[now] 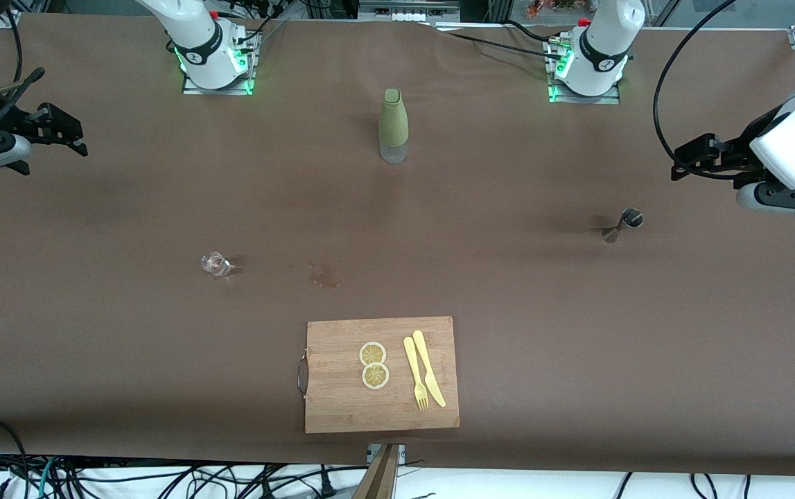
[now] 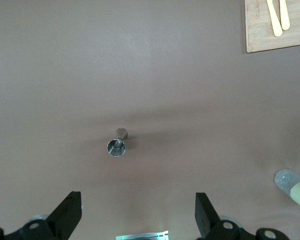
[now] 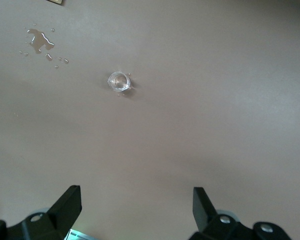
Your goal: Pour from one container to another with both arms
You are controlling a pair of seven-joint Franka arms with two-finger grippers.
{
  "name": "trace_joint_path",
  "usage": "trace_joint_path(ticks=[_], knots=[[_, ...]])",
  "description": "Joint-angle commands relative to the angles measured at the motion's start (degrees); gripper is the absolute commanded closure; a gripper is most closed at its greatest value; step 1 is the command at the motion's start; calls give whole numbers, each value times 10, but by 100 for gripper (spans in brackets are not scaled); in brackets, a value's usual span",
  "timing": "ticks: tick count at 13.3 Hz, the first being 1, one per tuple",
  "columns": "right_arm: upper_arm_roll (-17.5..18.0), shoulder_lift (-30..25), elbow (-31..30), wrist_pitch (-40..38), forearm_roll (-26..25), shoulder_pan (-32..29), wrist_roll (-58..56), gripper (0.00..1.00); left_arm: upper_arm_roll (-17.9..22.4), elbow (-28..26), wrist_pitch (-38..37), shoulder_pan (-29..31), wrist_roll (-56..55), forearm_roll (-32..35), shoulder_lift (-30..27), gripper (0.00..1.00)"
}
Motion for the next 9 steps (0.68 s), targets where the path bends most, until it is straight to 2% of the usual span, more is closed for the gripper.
trace_joint_path(ticks=[1,9], knots=[[3,7,16,-14,-7,-1,0,1,1,23,-3,1,0,1,12,0],[5,16,-1,-24,0,-2,-20,1,1,23,-3,5,0,-1,15,0]])
